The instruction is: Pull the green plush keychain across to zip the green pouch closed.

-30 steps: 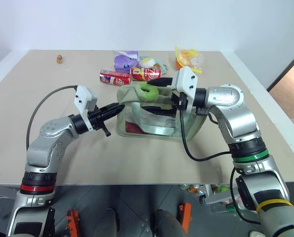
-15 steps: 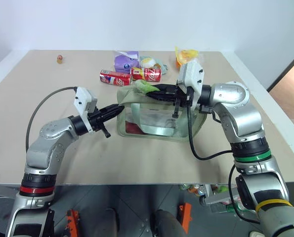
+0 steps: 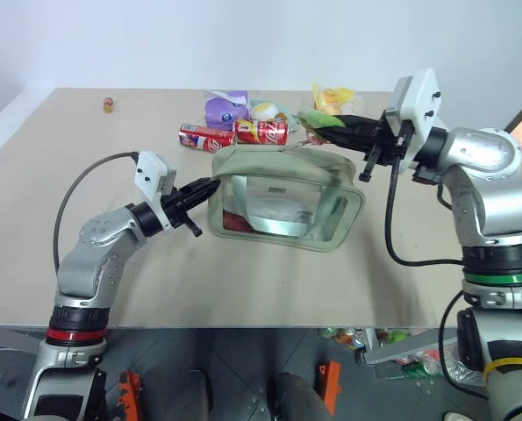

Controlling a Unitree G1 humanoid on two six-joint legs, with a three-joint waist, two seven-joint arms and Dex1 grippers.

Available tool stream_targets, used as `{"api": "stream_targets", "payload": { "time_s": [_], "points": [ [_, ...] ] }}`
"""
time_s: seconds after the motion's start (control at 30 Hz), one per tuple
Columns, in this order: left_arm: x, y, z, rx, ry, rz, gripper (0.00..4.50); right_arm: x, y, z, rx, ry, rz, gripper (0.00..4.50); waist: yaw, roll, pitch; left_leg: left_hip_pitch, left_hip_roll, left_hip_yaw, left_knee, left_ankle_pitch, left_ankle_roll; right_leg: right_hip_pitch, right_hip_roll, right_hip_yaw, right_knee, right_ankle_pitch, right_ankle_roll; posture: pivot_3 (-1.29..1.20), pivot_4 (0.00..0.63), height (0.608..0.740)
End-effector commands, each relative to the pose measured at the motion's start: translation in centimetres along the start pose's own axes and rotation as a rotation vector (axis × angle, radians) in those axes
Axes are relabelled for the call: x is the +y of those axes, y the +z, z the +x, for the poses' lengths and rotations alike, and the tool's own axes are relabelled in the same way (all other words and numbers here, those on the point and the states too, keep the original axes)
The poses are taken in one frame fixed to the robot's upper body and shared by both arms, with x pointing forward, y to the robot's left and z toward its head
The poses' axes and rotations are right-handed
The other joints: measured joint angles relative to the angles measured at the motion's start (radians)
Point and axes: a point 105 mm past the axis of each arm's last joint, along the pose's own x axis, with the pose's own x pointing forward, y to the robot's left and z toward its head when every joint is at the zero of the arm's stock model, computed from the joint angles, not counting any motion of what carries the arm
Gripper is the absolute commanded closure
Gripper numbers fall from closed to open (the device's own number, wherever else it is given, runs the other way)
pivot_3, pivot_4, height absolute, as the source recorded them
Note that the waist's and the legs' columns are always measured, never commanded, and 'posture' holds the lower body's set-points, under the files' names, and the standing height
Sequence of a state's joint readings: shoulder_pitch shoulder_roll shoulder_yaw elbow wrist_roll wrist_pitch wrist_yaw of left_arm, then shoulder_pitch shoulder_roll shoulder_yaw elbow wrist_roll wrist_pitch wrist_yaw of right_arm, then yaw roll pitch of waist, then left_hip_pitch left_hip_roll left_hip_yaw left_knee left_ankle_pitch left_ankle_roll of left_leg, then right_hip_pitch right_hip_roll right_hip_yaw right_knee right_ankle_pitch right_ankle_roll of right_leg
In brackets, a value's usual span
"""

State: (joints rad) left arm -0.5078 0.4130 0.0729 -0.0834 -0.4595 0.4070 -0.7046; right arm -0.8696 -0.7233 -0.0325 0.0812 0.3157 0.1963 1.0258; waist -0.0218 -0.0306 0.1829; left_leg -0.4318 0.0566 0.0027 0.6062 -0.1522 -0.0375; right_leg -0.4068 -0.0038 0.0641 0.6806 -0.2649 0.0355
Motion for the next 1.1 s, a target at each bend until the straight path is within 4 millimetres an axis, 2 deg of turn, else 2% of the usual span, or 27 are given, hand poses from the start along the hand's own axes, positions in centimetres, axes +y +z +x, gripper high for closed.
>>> {"api": "stream_targets", "payload": {
  "time_s": [0.03, 0.17, 0.3, 0.43, 0.53, 0.67, 0.73, 0.8, 0.87, 0.97, 1.1],
  "points": [
    [0.6, 0.8, 0.1, -0.032, 0.041, 0.045, 4.50, -2.0, 0.9, -2.2, 0.006, -0.092, -0.062, 4.43, -0.002, 0.000, 0.000, 0.000, 0.000, 0.000, 0.000, 0.000, 0.000, 0.000, 0.000, 0.000, 0.000, 0.000, 0.000, 0.00, 0.150, 0.740],
    [0.8, 1.3, 0.3, -0.065, 0.079, 0.071, 4.50, -3.8, -0.3, -4.4, 0.071, -0.203, -0.065, 4.43, -0.001, 0.000, 0.000, 0.000, 0.000, 0.000, 0.000, 0.000, 0.000, 0.000, 0.000, 0.000, 0.000, 0.000, 0.000, 0.00, 0.150, 0.740],
    [0.9, 1.3, 0.3, -0.092, 0.126, 0.070, 4.50, -5.6, -2.5, -7.7, 0.167, -0.374, -0.048, 4.43, 0.000, 0.000, 0.000, 0.000, -0.002, 0.001, 0.000, 0.000, 0.000, 0.000, -0.001, 0.001, 0.000, 0.000, 0.000, 0.00, 0.150, 0.740],
    [0.9, 1.4, 0.1, -0.112, 0.172, 0.085, 4.50, -5.4, -5.1, -10.0, 0.260, -0.503, -0.008, 4.43, 0.000, 0.000, 0.000, 0.000, -0.002, 0.001, 0.000, 0.000, 0.000, 0.001, -0.002, 0.001, 0.000, 0.000, 0.000, 0.00, 0.150, 0.740],
    [0.8, 1.3, 0.0, -0.119, 0.204, 0.098, 4.50, -3.5, -7.3, -10.2, 0.300, -0.589, 0.077, 4.43, -0.003, 0.000, 0.000, 0.000, -0.002, 0.001, -0.002, 0.000, 0.000, 0.000, -0.001, 0.003, 0.000, 0.000, 0.000, 0.00, 0.150, 0.740],
    [0.8, 1.0, -0.1, -0.111, 0.218, 0.101, 4.50, -0.2, -9.7, -8.8, 0.342, -0.598, 0.173, 4.43, -0.010, 0.000, 0.000, 0.002, -0.002, 0.001, -0.002, 0.000, 0.000, 0.000, 0.000, 0.004, 0.001, 0.000, 0.001, 0.00, 0.150, 0.740],
    [0.8, 0.8, 0.0, -0.107, 0.221, 0.098, 4.50, 2.4, -11.8, -7.6, 0.388, -0.563, 0.224, 4.43, -0.011, 0.000, 0.000, 0.002, -0.002, 0.001, -0.001, 0.001, -0.001, 0.001, 0.000, 0.004, 0.000, 0.001, 0.002, 0.00, 0.150, 0.740],
    [0.8, 0.7, 0.1, -0.103, 0.221, 0.092, 4.50, 4.1, -13.5, -6.9, 0.411, -0.555, 0.277, 4.43, -0.012, -0.001, -0.001, 0.003, -0.002, 0.002, -0.001, 0.001, -0.001, 0.001, 0.000, 0.004, 0.000, 0.001, 0.003, 0.00, 0.150, 0.740],
    [0.8, 0.7, 0.2, -0.101, 0.220, 0.088, 4.50, 4.9, -14.9, -6.8, 0.431, -0.571, 0.308, 4.43, -0.015, -0.001, -0.001, 0.003, -0.002, 0.002, 0.000, 0.001, -0.001, 0.002, 0.000, 0.005, 0.000, 0.002, 0.003, 0.00, 0.150, 0.740],
    [0.8, 0.7, 0.5, -0.103, 0.220, 0.088, 4.50, 6.9, -18.0, -6.4, 0.507, -0.527, 0.301, 4.43, -0.016, -0.001, -0.001, 0.003, -0.003, 0.002, 0.000, 0.002, 0.000, 0.002, -0.001, 0.006, 0.000, 0.003, 0.004, 0.00, 0.150, 0.740],
    [0.9, 0.5, 0.5, -0.098, 0.227, 0.077, 4.50, 6.8, -18.9, -6.0, 0.505, -0.537, 0.282, 4.43, -0.020, -0.001, -0.001, 0.005, -0.003, 0.003, 0.000, 0.002, 0.000, 0.003, 0.000, 0.007, 0.000, 0.004, 0.005, 0.00, 0.150, 0.740]
  ]
}}
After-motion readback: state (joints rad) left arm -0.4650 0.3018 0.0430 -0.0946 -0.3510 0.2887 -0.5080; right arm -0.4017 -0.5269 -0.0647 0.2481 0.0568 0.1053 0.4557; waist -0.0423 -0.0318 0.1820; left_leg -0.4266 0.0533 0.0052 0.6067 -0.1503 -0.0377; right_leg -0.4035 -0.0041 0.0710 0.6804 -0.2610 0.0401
